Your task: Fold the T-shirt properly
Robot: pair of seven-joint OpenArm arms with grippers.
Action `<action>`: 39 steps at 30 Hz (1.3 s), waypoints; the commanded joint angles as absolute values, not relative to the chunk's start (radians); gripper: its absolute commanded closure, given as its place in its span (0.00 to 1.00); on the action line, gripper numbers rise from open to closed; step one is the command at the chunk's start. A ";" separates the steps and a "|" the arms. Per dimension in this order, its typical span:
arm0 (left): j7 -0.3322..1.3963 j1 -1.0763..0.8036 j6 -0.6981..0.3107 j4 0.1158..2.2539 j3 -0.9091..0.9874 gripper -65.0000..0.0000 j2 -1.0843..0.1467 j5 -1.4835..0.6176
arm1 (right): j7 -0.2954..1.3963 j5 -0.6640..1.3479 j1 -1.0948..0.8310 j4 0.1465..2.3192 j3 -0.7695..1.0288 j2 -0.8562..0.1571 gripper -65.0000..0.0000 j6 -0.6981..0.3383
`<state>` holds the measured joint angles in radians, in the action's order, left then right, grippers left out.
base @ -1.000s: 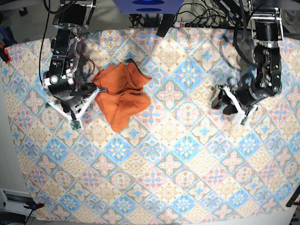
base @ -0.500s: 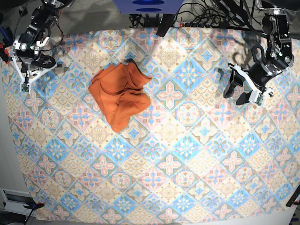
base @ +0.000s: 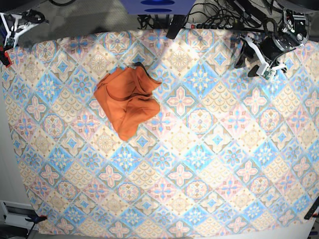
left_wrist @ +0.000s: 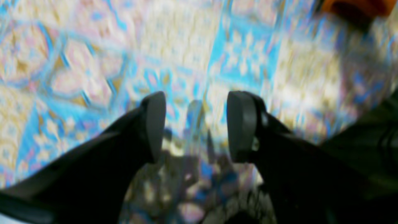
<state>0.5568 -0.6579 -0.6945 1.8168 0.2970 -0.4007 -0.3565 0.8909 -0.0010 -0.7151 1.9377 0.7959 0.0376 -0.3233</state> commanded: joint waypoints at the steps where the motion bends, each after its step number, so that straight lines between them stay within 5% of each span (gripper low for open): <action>1: 0.533 -0.670 -0.698 1.831 0.303 0.52 -0.387 -0.348 | 0.862 0.001 -0.740 1.949 0.799 0.042 0.91 -0.321; 9: 0.532 -0.730 -0.698 1.827 0.305 0.52 -0.268 -0.110 | 0.849 0.001 -0.796 1.862 0.757 0.062 0.91 -0.321; 22: 0.532 -0.826 -0.698 1.828 0.306 0.52 -0.271 -0.093 | 0.808 -0.275 -0.791 1.776 0.723 0.151 0.91 -0.323; 29: 0.532 -0.914 -0.698 1.793 0.288 0.70 -0.282 -0.064 | 0.753 -0.278 -0.754 1.560 0.714 0.148 0.91 -0.325; 34: 0.526 -0.905 -0.698 1.646 0.183 0.71 -0.272 0.030 | 0.639 -0.283 -0.742 1.336 0.618 0.096 0.91 -0.325; 39: 0.320 -0.748 -0.698 1.290 0.186 0.71 -0.197 0.045 | 0.499 -0.282 -0.604 1.049 0.604 0.076 0.91 -0.325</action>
<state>0.3214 -0.7429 -0.6933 1.2713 0.1810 -0.1864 0.0456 0.4896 -0.2790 -0.5842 1.0344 0.6018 0.0818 -0.3275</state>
